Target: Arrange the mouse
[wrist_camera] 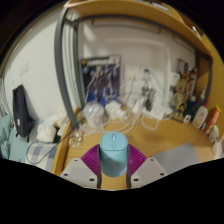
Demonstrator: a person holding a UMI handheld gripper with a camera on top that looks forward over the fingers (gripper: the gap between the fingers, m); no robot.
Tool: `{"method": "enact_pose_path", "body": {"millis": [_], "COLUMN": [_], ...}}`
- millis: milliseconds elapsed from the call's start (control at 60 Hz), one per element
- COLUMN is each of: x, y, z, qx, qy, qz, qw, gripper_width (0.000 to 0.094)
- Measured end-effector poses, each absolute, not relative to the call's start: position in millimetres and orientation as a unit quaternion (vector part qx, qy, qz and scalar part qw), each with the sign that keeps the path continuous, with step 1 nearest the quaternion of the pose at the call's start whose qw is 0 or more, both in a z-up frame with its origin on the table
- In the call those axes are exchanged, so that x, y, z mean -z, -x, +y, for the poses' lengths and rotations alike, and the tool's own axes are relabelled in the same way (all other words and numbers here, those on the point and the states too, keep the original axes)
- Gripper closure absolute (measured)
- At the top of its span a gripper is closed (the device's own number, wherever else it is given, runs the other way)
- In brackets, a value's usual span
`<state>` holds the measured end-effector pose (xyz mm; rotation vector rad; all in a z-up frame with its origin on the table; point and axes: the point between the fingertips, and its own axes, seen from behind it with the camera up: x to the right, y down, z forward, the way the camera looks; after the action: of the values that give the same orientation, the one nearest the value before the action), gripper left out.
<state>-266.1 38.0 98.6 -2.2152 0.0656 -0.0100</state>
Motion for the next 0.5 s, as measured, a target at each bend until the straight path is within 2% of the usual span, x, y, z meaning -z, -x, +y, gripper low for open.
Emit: {"method": "enact_pose_path", "body": {"millis": [133, 250, 367, 500], "x": [-183, -218, -205, -151], "y": [185, 111, 50, 3], "z": [41, 32, 18, -1], "qx": [0.033, 0.057, 0.062, 0.058], "qy": [0.859, 0.842, 0.848, 0.871], "qz": [0.032, 0.031, 0.026, 0.018], "qw": [0.51, 0.535, 0.526, 0.488], "gripper_width": [0.0603, 0.0602, 0.0601, 0.06]}}
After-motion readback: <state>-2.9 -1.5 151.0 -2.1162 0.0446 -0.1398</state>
